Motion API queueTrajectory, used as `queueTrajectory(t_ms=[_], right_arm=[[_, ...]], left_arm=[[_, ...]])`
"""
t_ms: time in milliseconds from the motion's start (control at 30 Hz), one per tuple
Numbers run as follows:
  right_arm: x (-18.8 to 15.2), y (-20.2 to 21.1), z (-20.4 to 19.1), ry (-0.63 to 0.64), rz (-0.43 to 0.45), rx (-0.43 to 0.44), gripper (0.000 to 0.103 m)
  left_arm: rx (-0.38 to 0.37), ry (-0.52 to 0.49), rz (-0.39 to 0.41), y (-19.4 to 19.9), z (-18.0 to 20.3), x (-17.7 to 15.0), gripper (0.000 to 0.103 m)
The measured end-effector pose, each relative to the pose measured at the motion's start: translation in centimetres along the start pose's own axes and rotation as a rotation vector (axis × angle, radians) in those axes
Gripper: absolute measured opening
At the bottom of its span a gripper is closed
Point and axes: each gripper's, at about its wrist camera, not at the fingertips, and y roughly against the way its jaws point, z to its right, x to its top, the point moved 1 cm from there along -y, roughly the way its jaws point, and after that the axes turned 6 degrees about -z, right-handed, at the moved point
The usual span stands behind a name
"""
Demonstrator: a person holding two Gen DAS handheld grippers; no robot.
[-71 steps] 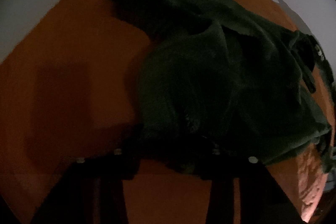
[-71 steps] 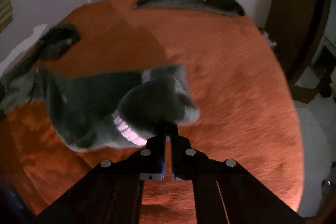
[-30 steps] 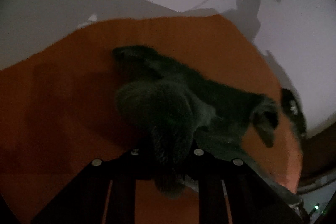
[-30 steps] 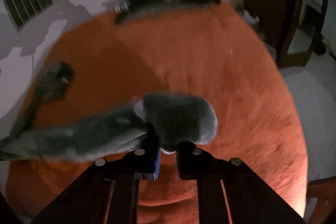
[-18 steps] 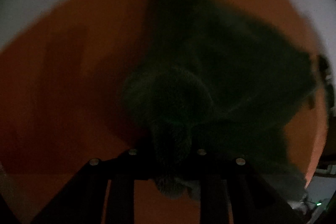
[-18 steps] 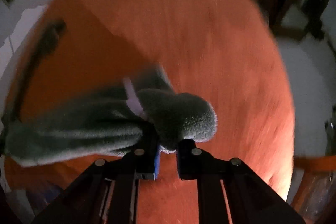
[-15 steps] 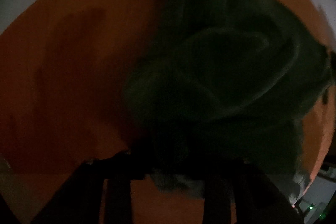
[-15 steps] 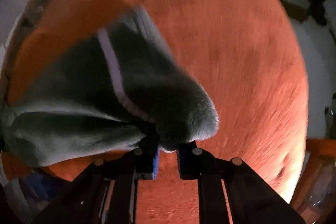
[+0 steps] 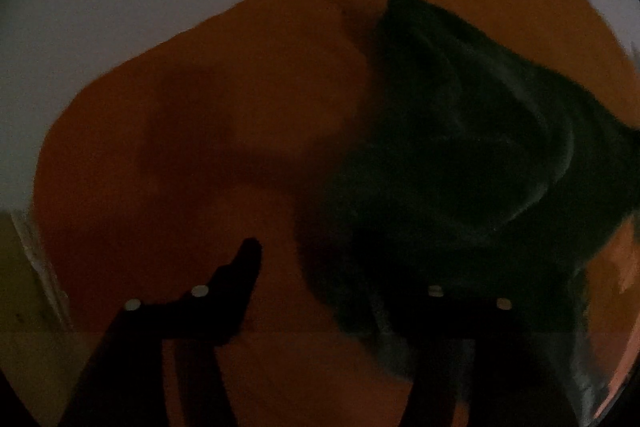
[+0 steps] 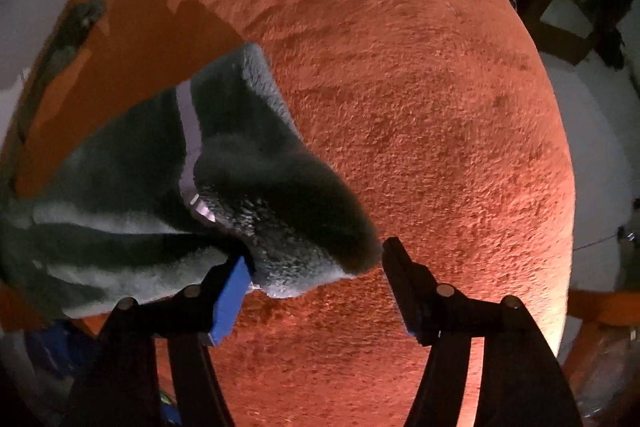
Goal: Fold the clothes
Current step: 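Fold the hem over the body with the right gripper and release it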
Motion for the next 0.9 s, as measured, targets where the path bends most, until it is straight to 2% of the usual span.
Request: queueTrajectory(t_ms=[67,100,133,300,467,533,600,733,900], right_arm=[[0.1,-0.1,-0.1,0.008,-0.043,-0.011,0.068],[0.2,0.0,-0.1,0.009,-0.064,-0.01,0.068],[0.3,0.3,0.0,0.006,-0.068,-0.001,0.068],[0.1,2.0,-0.9,0.055,-0.01,-0.038,0.069],[-0.8,2.3,-2.2,0.122,-0.016,-0.11,0.069],[-1.0,2.5,-2.5,0.103,0.002,-0.11,0.069],[-2.1,2.7,-2.2,0.074,0.034,-0.113,0.069],[0.8,4.9,-1.6,0.029,0.095,-0.15,0.069],[1.4,6.0,-1.9,0.017,0.147,-0.152,0.069]], left_arm=[[-0.032,0.038,-0.001,0.1,0.2,0.4,0.062],[-0.054,0.039,-0.001,-0.1,1.4,1.9,0.062],[-0.065,0.027,0.005,-0.4,1.7,1.9,0.062],[-0.073,-0.173,0.052,1.1,6.8,0.3,0.062],[-0.093,-0.397,0.058,1.3,12.6,-3.5,0.062],[-0.095,-0.463,0.058,1.5,14.3,-4.3,0.062],[-0.095,-0.521,0.066,1.7,15.3,-5.0,0.062],[-0.126,-0.596,0.091,2.2,16.9,-5.6,0.062],[-0.17,-0.652,0.149,3.5,18.0,-6.3,0.062]])
